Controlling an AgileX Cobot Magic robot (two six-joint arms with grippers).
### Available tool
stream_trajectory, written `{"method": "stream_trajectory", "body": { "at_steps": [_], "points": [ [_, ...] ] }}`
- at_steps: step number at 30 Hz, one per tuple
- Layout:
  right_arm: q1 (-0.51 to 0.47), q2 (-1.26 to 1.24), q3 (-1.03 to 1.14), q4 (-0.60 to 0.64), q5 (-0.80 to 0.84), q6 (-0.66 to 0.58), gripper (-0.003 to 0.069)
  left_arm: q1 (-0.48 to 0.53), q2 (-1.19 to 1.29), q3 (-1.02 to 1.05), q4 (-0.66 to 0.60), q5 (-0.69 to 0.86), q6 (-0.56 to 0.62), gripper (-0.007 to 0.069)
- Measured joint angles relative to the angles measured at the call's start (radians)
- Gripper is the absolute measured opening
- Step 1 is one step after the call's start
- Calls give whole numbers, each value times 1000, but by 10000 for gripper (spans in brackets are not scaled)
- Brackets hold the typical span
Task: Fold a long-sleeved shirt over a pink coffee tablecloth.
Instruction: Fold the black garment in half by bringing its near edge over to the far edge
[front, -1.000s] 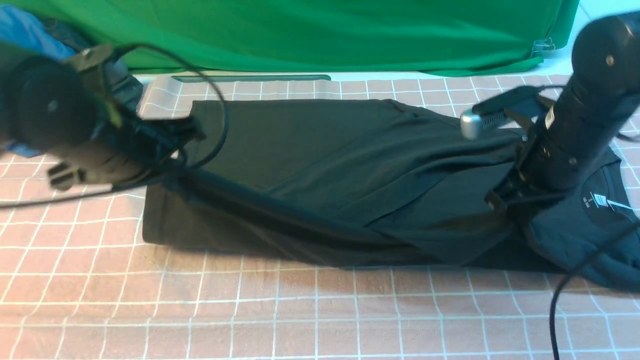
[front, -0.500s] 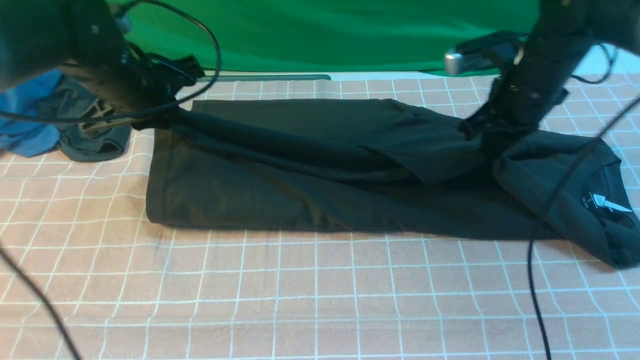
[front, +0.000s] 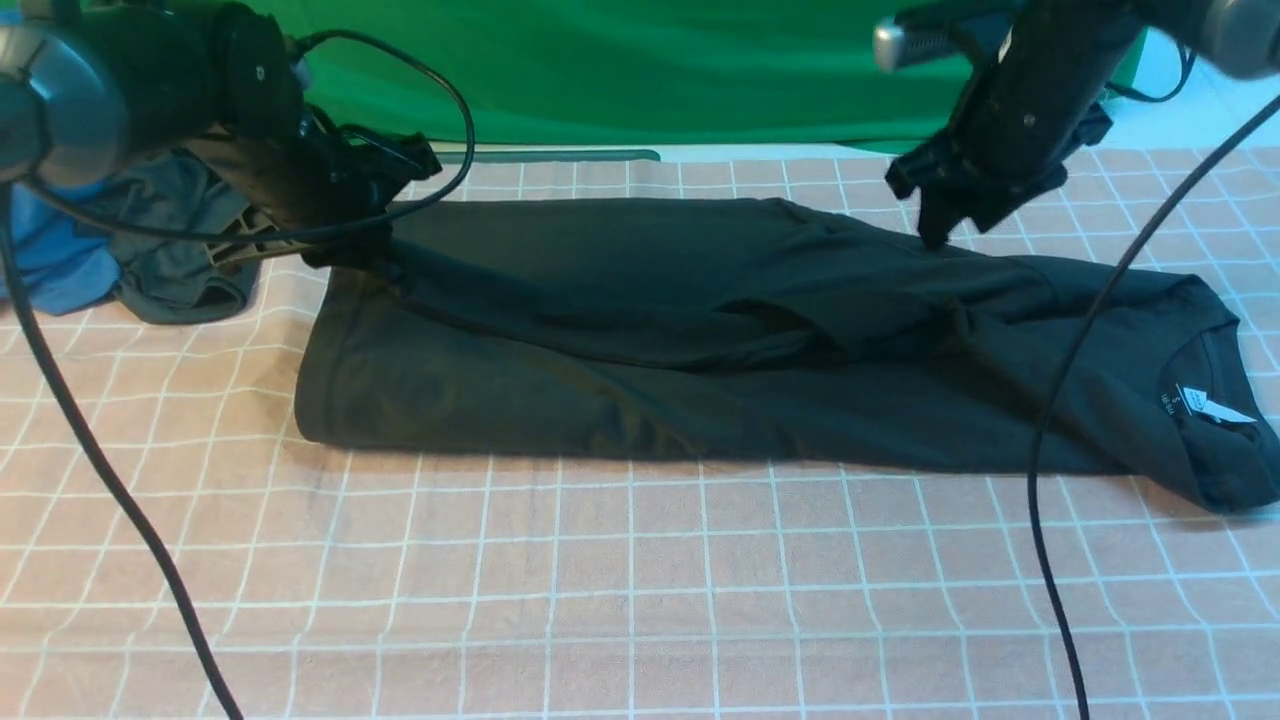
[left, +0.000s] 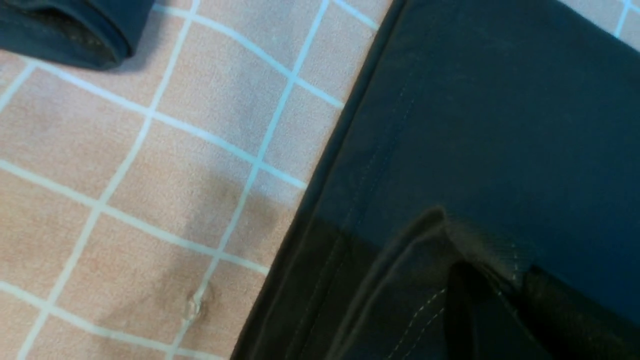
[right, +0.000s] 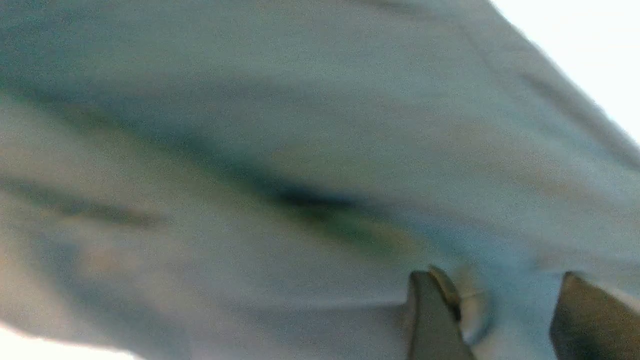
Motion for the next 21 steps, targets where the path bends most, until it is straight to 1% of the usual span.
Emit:
{"method": "stream_trajectory", "body": {
  "at_steps": [2, 5, 8, 11, 13, 15, 17, 21],
  "points": [
    [25, -29, 63, 45, 3, -29, 324, 0, 0, -2, 1, 21, 0, 48],
    [69, -35, 162, 69, 11, -50, 322, 0, 0, -6, 1, 44, 3, 48],
    [103, -28, 239, 75, -31, -54, 372, 0, 0, -6, 1, 50, 3, 48],
    [124, -22, 290, 63, -148, -47, 480, 0, 0, -6, 1, 51, 4, 48],
    [127, -22, 302, 41, -200, -24, 514, 0, 0, -6, 1, 51, 4, 48],
    [128, -22, 308, -2, -238, 19, 536, 0, 0, -7, 1, 51, 4, 48],
    [127, -21, 309, -39, -259, 54, 543, 0, 0, -7, 1, 51, 8, 48],
    [123, -7, 309, -51, -299, 70, 546, 0, 0, -7, 1, 51, 8, 48]
  ]
}}
